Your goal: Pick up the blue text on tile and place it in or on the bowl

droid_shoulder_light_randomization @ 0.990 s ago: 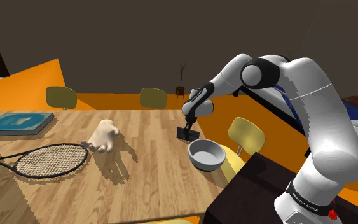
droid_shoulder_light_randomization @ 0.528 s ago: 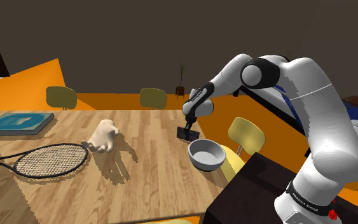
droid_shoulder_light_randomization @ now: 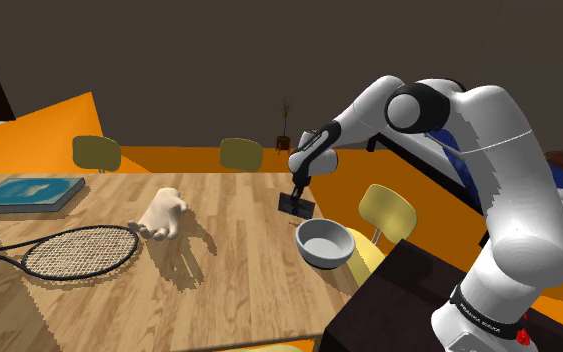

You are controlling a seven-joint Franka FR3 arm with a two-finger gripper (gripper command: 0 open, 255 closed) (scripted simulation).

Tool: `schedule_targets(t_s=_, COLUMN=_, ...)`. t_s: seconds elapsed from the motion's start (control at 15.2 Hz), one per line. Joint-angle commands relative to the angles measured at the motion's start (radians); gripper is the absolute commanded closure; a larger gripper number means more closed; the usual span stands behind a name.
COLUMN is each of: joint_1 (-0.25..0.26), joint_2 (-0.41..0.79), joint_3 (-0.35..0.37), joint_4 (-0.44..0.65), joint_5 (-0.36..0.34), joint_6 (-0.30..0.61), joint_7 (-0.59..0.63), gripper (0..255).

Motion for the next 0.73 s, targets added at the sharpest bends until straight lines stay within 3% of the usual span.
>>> schedule_targets(t_s=0.0, joint_1=0.005, joint_2=-0.023, joint_3=-0.004, joint_4=-0.008, joint_5=-0.004, joint_6=-0.014, joint_7=0.005, gripper=255)
schedule_targets(t_s=0.66, joint_1=0.019, joint_2=-0.127, joint_3=-0.025, joint_4=-0.027, joint_5=-0.025, joint_6=-0.099, joint_7=0.023, gripper=255)
